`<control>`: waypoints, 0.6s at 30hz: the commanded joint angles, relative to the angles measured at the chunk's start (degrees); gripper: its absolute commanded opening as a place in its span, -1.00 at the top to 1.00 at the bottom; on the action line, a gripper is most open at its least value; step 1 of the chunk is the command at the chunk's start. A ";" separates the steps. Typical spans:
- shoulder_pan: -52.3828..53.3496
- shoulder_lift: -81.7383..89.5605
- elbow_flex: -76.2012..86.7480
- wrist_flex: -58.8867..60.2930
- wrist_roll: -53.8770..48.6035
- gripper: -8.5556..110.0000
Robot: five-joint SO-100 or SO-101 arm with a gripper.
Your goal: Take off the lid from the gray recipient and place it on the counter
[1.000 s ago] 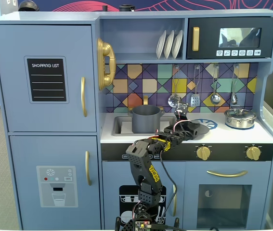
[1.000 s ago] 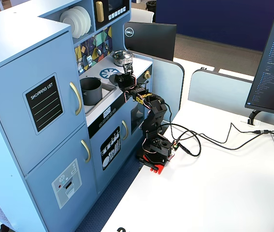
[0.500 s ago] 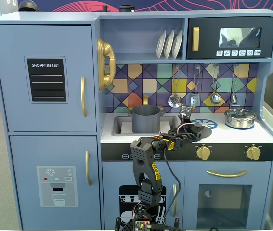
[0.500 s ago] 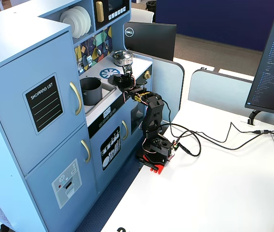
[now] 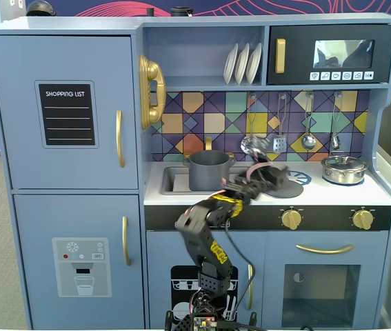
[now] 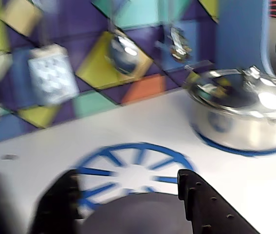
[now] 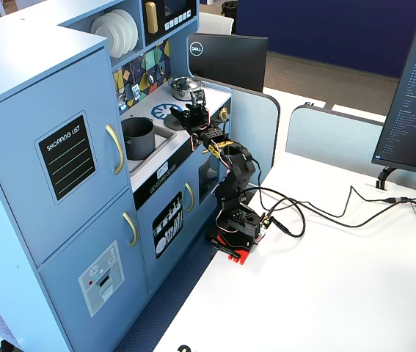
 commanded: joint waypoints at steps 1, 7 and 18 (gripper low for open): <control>-7.21 23.29 -6.94 36.74 3.96 0.86; -20.30 43.42 1.05 71.63 2.11 0.86; -31.20 57.39 35.77 79.98 5.89 0.86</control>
